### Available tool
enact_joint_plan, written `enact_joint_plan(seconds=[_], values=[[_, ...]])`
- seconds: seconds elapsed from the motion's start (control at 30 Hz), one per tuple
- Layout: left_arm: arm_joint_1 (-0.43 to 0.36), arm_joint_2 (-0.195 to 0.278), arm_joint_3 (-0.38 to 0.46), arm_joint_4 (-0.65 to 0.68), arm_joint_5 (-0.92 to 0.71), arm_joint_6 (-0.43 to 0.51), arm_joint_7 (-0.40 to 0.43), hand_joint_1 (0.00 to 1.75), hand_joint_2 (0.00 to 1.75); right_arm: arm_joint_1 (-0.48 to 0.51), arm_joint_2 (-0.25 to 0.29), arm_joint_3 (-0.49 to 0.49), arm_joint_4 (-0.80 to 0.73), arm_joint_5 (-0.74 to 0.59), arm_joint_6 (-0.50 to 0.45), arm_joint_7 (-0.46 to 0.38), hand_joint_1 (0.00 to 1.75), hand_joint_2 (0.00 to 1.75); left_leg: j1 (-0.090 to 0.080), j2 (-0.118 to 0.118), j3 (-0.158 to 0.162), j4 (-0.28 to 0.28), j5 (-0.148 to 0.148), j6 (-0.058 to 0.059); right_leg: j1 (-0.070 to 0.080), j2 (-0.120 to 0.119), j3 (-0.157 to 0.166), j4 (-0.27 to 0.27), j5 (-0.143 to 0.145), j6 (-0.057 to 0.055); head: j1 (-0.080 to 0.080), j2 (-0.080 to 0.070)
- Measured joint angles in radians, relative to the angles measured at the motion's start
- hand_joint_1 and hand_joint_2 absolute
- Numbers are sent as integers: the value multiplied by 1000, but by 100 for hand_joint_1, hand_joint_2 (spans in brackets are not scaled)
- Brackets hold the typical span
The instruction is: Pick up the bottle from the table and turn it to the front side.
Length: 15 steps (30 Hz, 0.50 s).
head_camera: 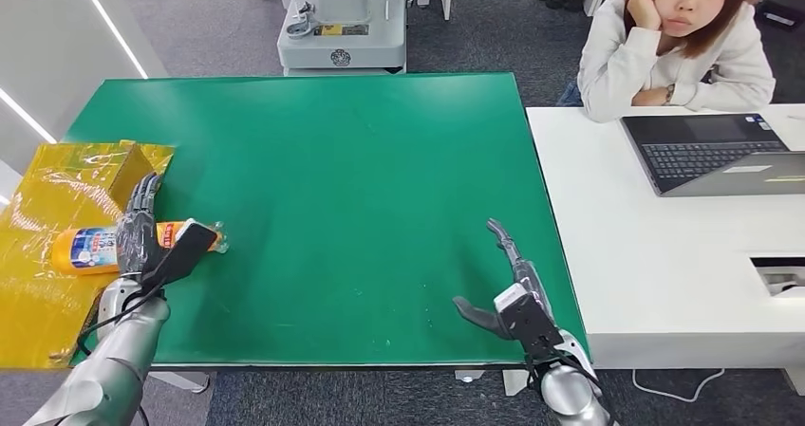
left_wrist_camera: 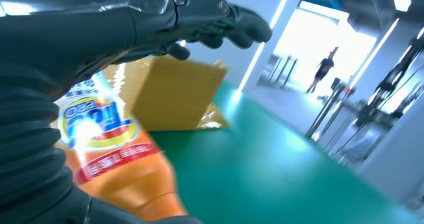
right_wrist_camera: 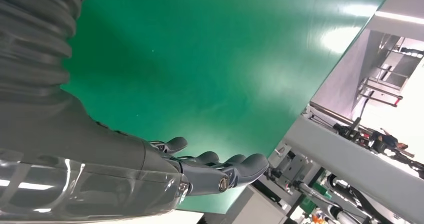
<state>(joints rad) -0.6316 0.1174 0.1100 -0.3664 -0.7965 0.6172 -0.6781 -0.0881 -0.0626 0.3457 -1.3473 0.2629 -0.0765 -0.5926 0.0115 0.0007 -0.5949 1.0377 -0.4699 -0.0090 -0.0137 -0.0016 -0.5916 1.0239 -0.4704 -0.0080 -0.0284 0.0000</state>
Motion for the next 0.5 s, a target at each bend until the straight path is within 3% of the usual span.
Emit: enact_joint_plan(seconds=[0.2, 0.37, 0.5], values=[[26, -46, -14, -129, 138, -13, -6, 0, 175, 14, 1, -15, 13, -14, -12, -3, 0, 175, 0, 0, 0, 0, 0, 0, 0, 0, 0, 0, 0, 0, 0, 0], [91, -88, -94, -326, 367, -157, -6, 0, 175, 63, 5, -49, -18, -16, -28, -9, 0, 175, 0, -1, -1, 0, 0, 0, 0, -1, 0, 0, 0, 0, 0, 0], [160, -135, -173, -480, 438, -226, 0, 0, 175, 103, 16, -73, -67, -19, -37, -21, 0, 175, 0, -1, -2, 0, -1, 1, 0, -1, 0, -1, -1, 1, 0, 0]])
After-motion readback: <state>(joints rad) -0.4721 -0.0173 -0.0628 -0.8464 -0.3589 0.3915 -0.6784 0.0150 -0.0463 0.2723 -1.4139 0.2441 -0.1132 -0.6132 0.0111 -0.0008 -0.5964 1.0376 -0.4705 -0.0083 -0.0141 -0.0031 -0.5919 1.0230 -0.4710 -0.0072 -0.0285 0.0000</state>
